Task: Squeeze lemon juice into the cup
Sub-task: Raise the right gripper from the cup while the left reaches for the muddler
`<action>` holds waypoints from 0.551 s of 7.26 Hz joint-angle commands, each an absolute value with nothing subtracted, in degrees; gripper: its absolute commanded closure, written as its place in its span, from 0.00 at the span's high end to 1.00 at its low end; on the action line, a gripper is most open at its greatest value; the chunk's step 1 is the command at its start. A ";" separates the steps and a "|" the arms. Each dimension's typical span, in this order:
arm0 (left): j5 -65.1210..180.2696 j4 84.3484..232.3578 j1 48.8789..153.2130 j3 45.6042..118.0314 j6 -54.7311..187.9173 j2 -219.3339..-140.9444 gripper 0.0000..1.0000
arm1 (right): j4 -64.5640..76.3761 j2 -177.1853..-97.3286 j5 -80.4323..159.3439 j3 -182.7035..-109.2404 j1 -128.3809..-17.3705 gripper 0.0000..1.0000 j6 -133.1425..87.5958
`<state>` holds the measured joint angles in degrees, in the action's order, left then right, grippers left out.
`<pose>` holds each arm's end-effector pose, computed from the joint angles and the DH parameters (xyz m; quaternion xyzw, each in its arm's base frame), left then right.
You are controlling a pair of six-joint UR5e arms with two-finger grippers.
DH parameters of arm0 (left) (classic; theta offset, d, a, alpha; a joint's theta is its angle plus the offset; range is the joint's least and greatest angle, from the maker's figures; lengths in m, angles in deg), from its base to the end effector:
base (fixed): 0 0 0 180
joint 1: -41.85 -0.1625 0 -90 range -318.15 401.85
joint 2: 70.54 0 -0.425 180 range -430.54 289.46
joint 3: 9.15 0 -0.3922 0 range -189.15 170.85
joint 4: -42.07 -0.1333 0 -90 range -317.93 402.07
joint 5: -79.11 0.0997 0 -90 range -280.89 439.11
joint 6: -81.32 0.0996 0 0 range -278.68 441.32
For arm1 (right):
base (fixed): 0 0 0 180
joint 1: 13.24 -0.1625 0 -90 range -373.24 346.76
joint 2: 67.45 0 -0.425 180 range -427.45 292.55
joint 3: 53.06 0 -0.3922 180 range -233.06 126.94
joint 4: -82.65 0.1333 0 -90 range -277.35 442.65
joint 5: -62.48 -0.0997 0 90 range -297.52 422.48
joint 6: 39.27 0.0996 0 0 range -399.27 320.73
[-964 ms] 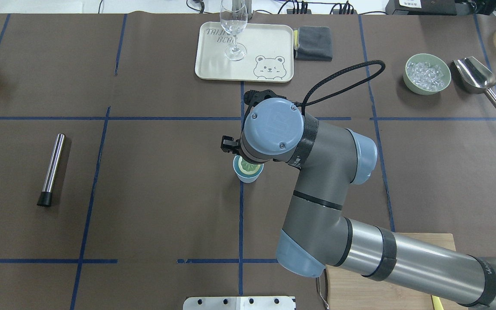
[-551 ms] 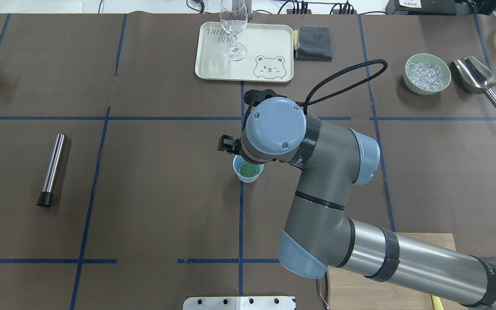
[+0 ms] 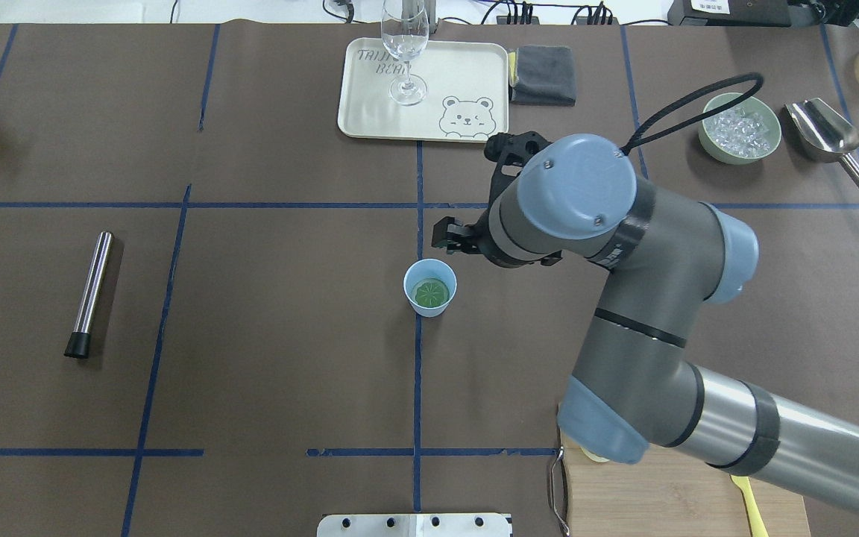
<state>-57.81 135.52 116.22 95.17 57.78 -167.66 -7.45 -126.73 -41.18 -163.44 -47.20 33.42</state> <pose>0.0863 -0.5333 0.4606 0.0559 0.4325 0.0238 0.8996 -0.4375 -0.4270 0.2061 0.0882 -0.4318 0.0791 0.8941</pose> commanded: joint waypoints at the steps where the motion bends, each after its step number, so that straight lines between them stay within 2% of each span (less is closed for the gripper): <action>1: -57.83 126.58 110.25 98.16 55.75 -170.11 1.00 | -7.17 -131.42 -44.73 -165.03 -52.24 1.00 25.97; 3: -56.43 118.39 106.56 97.12 56.18 -175.12 1.00 | -6.56 -133.88 -49.38 -165.12 -56.73 1.00 22.70; 4: -55.03 118.62 103.93 93.45 56.36 -176.44 1.00 | -6.64 -135.37 -51.67 -166.34 -59.10 1.00 20.08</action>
<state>-56.51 120.11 106.86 96.49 56.13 -174.45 -6.75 -133.55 -48.82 -165.36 -56.24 22.89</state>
